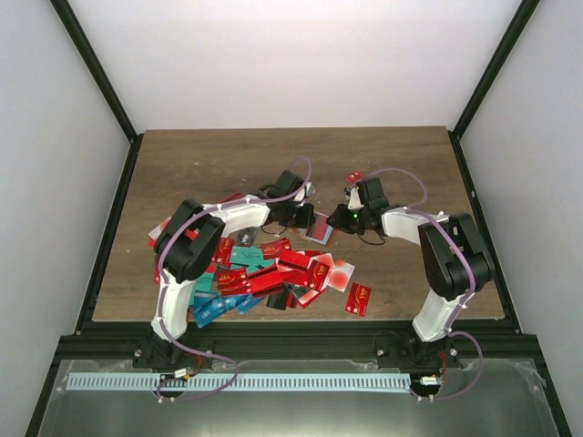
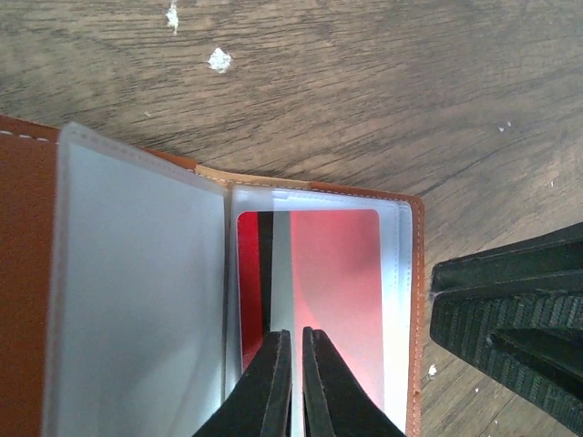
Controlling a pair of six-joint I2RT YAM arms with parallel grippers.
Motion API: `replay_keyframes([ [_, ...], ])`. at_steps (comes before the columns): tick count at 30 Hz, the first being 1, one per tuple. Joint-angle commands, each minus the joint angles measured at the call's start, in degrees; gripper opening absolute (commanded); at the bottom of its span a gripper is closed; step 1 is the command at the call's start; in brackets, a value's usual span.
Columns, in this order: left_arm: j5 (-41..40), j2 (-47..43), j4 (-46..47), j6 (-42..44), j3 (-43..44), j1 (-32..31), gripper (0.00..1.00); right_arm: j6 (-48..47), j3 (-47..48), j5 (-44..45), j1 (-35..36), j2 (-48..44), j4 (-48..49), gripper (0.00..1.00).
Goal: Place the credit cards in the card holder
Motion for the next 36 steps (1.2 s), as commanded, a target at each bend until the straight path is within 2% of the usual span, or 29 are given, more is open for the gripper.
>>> replay_keyframes([
  [1, -0.6, 0.8, -0.6, 0.5, 1.7, -0.4, 0.06, -0.5, -0.1, 0.9, 0.3, -1.6, -0.4, 0.17],
  [14, -1.8, 3.3, -0.7, 0.9, 1.2, -0.5, 0.04, -0.4, -0.7, 0.0, 0.3, -1.9, 0.4, 0.18],
  [25, -1.8, 3.9, 0.2, 0.5, -0.2, -0.5, 0.04, 0.7, -1.8, -0.1, 0.3, -3.1, 0.6, 0.26],
  [36, -1.2, 4.0, 0.4, 0.3, -0.2, -0.6, 0.04, 1.4, -1.3, -1.8, 0.3, -1.0, 2.3, 0.26],
])
